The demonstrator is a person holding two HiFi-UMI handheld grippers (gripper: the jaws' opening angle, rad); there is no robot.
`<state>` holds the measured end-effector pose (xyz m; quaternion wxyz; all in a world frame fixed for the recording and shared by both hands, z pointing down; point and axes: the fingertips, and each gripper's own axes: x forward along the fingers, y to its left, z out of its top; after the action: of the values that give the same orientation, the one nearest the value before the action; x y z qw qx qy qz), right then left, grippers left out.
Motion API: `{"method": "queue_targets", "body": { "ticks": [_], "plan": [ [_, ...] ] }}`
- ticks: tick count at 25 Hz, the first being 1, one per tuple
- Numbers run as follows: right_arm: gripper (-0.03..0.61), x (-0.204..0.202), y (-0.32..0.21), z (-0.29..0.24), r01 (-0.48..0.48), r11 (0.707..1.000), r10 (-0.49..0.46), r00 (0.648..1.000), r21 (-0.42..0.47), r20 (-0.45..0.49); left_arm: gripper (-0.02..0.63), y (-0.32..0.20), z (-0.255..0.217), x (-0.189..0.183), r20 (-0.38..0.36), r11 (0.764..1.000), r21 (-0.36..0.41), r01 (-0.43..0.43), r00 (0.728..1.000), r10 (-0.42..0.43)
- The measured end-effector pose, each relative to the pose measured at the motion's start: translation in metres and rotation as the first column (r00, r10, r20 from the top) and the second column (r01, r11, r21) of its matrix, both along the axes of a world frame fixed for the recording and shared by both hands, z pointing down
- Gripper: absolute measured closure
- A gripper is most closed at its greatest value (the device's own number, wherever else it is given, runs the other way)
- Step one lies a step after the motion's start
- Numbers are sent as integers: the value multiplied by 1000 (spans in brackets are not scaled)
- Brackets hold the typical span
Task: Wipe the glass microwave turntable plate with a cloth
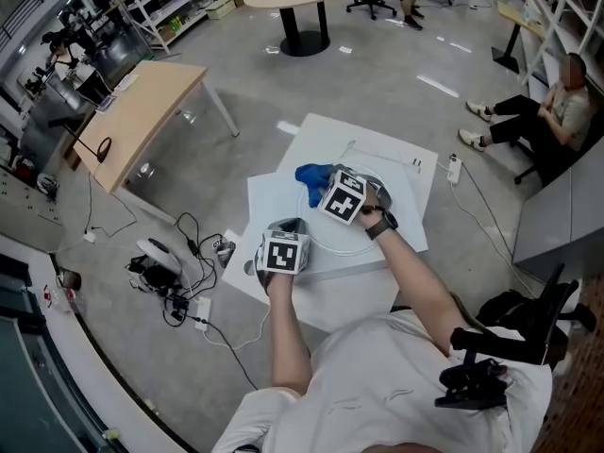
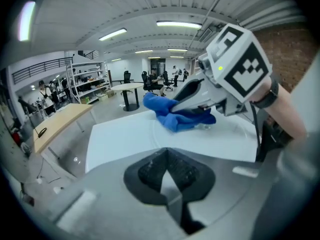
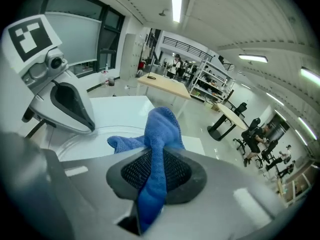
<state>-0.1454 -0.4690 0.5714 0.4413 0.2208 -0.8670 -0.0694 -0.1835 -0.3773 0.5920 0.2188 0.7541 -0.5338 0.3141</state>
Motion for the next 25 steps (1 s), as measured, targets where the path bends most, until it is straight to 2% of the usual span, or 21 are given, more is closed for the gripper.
{"method": "queue_targets", "body": {
  "ticks": [5,8,11,19,25],
  "plan": [
    [515,29,-26,0,-79,997,79,997,5,-6,614,5,-1,1,-15,1000,-10,0,1000,0],
    [515,62,-32,3,-113,993,114,992,16,-46,614,5,-1,4,-32,1000,-16,-8,999,7],
    [515,96,-29,8,-146,989,146,987,-4,-64,614,0,3,-4,-12,1000,5,3,1000,-3],
    [514,144,31,2,-99,991,90,991,-89,-96,614,4,-7,2,-41,1000,11,16,999,-15],
    [514,135,77,1,-35,988,25,997,-149,-68,614,5,-12,6,-36,1000,0,8,999,-8]
  ]
}}
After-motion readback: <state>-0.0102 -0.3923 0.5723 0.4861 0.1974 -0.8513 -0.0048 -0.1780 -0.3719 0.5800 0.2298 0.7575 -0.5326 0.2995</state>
